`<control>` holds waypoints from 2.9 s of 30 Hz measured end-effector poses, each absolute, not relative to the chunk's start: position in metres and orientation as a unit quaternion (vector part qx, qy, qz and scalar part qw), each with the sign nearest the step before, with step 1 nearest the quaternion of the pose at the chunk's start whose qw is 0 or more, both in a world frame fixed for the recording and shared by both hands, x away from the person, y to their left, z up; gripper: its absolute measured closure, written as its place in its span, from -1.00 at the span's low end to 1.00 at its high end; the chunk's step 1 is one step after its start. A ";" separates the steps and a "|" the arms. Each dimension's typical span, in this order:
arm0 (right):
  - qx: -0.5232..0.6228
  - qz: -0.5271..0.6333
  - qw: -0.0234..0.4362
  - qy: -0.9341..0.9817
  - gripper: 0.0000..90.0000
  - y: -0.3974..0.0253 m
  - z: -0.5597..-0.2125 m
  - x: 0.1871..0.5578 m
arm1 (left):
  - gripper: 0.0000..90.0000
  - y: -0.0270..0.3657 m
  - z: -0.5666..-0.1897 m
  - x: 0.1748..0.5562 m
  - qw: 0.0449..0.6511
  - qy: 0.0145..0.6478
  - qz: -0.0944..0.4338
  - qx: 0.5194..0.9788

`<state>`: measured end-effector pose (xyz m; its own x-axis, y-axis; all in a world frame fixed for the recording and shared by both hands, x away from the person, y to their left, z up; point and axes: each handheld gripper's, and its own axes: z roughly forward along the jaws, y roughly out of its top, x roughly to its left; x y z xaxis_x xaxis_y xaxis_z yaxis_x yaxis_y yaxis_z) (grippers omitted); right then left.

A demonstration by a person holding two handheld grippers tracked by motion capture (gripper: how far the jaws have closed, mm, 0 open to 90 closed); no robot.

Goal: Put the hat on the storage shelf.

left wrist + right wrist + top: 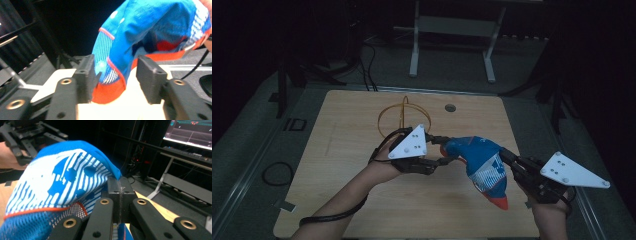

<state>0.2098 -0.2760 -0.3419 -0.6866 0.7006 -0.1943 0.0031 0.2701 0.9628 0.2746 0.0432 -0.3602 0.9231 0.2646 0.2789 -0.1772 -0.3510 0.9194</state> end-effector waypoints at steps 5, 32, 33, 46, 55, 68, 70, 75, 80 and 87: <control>0.242 0.557 0.328 0.724 1.00 -0.274 -0.331 0.216 | -0.16 0.068 -0.367 0.269 0.566 0.074 0.201 0.796; 0.251 0.567 0.335 0.709 1.00 -0.242 -0.291 0.272 | -0.93 0.178 -0.433 0.259 0.575 0.242 0.248 0.741; 0.252 0.568 0.334 0.709 1.00 -0.240 -0.290 0.274 | -0.92 0.182 -0.439 0.258 0.581 0.244 0.241 0.738; 0.240 0.570 0.304 0.724 1.00 -0.200 -0.277 0.307 | -0.90 0.227 -0.523 0.243 0.529 0.329 0.272 0.734; 0.228 0.561 0.312 0.732 1.00 -0.156 -0.267 0.327 | -0.90 0.247 -0.549 0.229 0.513 0.365 0.277 0.726; 0.205 0.545 0.259 0.771 1.00 -0.078 -0.286 0.356 | -0.89 0.260 -0.554 0.221 0.518 0.394 0.296 0.699; 0.198 0.538 0.251 0.780 1.00 -0.065 -0.291 0.358 | -0.89 0.261 -0.555 0.222 0.515 0.398 0.293 0.701; 0.187 0.524 0.230 0.798 1.00 -0.041 -0.307 0.361 | -0.89 0.263 -0.560 0.222 0.509 0.406 0.291 0.701; 0.184 0.521 0.215 0.805 1.00 -0.034 -0.316 0.363 | -0.89 0.263 -0.560 0.222 0.511 0.404 0.292 0.700; 0.180 0.508 0.197 0.819 1.00 -0.029 -0.324 0.368 | -0.89 0.263 -0.561 0.223 0.512 0.407 0.288 0.700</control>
<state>0.3679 -0.0288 -0.3241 -0.8574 0.4954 -0.1393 0.0952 0.4187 0.9031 0.2229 0.2631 -0.5610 0.5033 0.8640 -0.0135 0.2753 -0.1455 0.9503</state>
